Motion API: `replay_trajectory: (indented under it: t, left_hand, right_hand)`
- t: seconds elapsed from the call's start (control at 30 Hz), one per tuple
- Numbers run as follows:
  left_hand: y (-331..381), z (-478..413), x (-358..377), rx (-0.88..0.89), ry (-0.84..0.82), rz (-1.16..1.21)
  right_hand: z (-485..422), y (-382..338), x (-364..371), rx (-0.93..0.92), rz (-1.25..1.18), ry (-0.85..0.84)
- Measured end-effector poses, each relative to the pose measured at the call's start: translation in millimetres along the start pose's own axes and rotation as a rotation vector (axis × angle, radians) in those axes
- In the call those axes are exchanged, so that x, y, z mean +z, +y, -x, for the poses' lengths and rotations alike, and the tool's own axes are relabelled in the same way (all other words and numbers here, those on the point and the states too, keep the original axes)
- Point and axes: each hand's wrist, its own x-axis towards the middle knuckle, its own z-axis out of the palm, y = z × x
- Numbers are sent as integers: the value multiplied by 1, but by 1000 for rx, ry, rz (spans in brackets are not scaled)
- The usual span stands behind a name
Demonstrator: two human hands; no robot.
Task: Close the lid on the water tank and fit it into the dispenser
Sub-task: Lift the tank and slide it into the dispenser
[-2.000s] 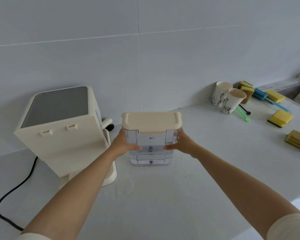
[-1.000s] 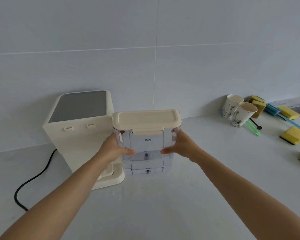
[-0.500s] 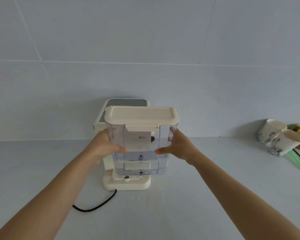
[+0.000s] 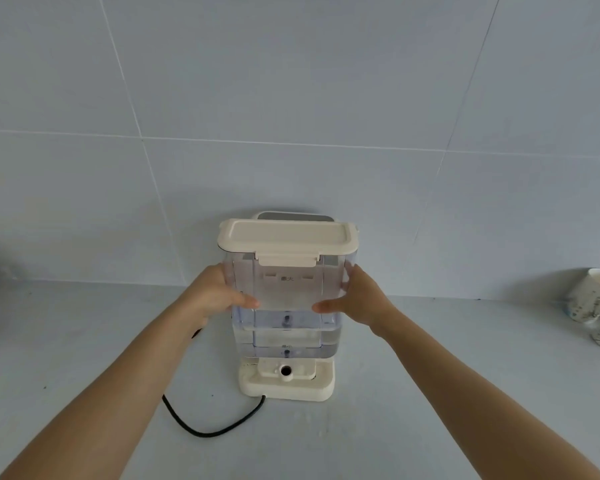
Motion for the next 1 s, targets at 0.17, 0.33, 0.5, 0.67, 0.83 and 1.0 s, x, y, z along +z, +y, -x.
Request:
replay_trajectory:
  t: [0.17, 0.33, 0.5, 0.67, 0.83, 1.0]
  left_hand:
    - [-5, -8, -2, 12, -25, -3]
    - [-10, -15, -4, 19, -47, -25]
    - [-21, -17, 0, 20, -68, -14]
    - [-37, -22, 2, 11, -51, -34]
    - [-42, -22, 6, 36, -51, -56]
    - [-55, -27, 7, 22, -52, -48]
  right_hand:
    - [-4, 1, 4, 23, 15, 13]
    - [-5, 9, 8, 56, 0, 34]
    - [-5, 19, 17, 85, -31, 28]
    - [-3, 26, 24, 102, -15, 34]
    - [-2, 32, 29, 126, -45, 38]
    - [-2, 40, 35, 140, -49, 41]
